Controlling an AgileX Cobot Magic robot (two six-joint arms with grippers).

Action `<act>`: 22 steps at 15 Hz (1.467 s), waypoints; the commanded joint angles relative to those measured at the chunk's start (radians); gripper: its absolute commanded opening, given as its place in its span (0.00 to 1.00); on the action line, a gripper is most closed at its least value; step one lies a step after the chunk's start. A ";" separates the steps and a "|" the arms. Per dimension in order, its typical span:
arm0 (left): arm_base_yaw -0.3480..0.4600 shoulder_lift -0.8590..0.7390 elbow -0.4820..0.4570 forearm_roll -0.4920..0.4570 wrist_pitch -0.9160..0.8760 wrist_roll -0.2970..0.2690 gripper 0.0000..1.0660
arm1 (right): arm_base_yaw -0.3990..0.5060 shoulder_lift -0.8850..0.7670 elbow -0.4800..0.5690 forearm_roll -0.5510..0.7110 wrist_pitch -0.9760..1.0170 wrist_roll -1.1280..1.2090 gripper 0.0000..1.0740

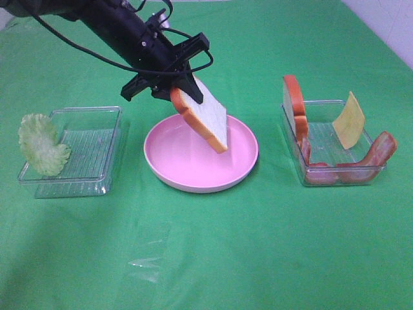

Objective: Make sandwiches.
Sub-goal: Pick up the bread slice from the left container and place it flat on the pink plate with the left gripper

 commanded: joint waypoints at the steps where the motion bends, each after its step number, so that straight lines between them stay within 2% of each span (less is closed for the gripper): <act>1: -0.011 0.031 -0.002 -0.066 -0.026 0.005 0.07 | -0.004 -0.027 0.003 0.003 -0.004 0.004 0.88; 4: -0.014 0.089 -0.001 -0.114 -0.030 0.016 0.07 | -0.004 -0.027 0.003 0.003 -0.004 0.004 0.88; 8: -0.014 0.111 -0.001 -0.119 -0.043 0.016 0.08 | -0.004 -0.027 0.003 0.003 -0.004 0.004 0.88; 9: -0.014 0.112 -0.001 -0.112 -0.045 0.010 0.12 | -0.004 -0.027 0.003 0.003 -0.004 0.004 0.88; 10: -0.014 0.112 -0.001 -0.104 -0.044 0.003 0.19 | -0.004 -0.027 0.003 0.003 -0.004 0.004 0.88; 11: -0.014 0.112 -0.001 -0.097 -0.043 -0.004 0.31 | -0.004 -0.027 0.003 0.003 -0.004 0.004 0.88; 12: -0.014 0.112 -0.001 -0.076 -0.042 -0.023 0.49 | -0.004 -0.027 0.003 0.003 -0.004 0.004 0.88; 13: -0.014 0.112 -0.001 -0.047 -0.040 -0.023 0.72 | -0.004 -0.027 0.003 0.003 -0.004 0.004 0.88; 14: -0.014 0.112 -0.002 -0.040 -0.039 -0.024 0.82 | -0.004 -0.027 0.003 0.003 -0.004 0.004 0.88; 15: -0.014 0.112 -0.002 -0.018 -0.033 -0.030 0.83 | -0.004 -0.027 0.003 0.003 -0.004 0.004 0.88; 17: -0.023 0.111 -0.014 0.044 -0.014 -0.074 0.83 | -0.004 -0.027 0.003 0.003 -0.004 0.004 0.88; 20: -0.052 0.110 -0.072 0.186 0.019 -0.153 0.83 | -0.004 -0.027 0.003 0.003 -0.004 0.004 0.88; 21: -0.069 0.110 -0.108 0.263 0.047 -0.199 0.83 | -0.004 -0.027 0.003 0.003 -0.004 0.004 0.88; 22: -0.096 0.110 -0.181 0.402 0.115 -0.283 0.83 | -0.004 -0.027 0.003 0.003 -0.004 0.004 0.88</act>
